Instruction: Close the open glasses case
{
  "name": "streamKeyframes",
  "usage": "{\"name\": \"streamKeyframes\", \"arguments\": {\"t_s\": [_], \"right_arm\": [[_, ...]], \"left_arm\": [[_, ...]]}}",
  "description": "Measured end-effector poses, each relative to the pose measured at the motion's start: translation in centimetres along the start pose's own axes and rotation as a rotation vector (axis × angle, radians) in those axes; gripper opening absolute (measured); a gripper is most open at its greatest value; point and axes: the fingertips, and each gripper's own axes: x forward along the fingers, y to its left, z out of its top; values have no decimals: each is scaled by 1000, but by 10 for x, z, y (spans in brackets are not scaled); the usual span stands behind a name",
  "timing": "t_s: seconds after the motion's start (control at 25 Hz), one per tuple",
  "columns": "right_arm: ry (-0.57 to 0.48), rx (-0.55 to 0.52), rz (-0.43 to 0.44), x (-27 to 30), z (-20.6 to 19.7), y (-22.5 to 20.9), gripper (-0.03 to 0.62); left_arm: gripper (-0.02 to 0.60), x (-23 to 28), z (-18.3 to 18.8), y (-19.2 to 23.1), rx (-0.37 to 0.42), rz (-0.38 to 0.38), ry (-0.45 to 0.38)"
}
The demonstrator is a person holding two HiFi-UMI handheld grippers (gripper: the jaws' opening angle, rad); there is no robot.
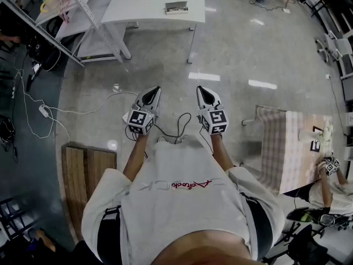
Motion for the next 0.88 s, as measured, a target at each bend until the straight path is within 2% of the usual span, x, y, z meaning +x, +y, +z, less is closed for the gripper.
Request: {"name": "streamKeyframes", "arguments": {"t_s": [0.88], "right_arm": [[-21, 18, 81, -7, -2, -27, -3]], "left_arm": [[23, 19, 1, -28, 2, 50, 7]]}}
